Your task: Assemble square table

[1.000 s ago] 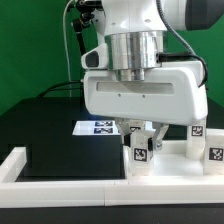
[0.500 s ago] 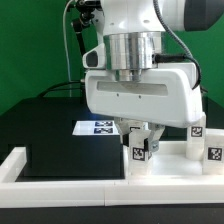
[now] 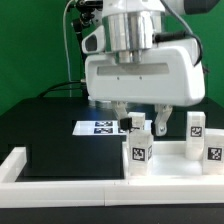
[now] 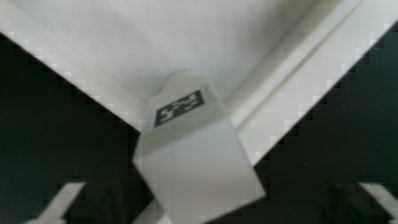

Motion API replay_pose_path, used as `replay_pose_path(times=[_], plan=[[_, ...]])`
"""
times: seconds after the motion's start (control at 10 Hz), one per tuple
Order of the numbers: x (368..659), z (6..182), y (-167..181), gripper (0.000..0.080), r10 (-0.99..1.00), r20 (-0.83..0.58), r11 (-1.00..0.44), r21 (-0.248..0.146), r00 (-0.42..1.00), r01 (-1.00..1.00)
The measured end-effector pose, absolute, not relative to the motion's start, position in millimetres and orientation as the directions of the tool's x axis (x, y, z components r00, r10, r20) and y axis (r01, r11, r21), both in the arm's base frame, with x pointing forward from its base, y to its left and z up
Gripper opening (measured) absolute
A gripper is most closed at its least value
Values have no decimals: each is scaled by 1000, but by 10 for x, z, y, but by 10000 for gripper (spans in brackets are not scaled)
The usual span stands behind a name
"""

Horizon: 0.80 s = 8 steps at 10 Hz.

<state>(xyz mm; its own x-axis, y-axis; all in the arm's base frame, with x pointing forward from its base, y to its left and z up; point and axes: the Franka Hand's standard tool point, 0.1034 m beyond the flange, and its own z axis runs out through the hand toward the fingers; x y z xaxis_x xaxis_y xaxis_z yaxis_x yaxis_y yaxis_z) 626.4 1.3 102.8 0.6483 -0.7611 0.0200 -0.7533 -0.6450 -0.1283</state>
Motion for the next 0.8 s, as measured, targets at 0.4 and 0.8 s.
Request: replay_pose_path(times=[0.4, 0.8], plan=[[6258, 1409, 158, 646, -763, 3, -638, -166, 647, -752], [6254, 1378, 149, 649, -763, 3, -639, -162, 647, -752]])
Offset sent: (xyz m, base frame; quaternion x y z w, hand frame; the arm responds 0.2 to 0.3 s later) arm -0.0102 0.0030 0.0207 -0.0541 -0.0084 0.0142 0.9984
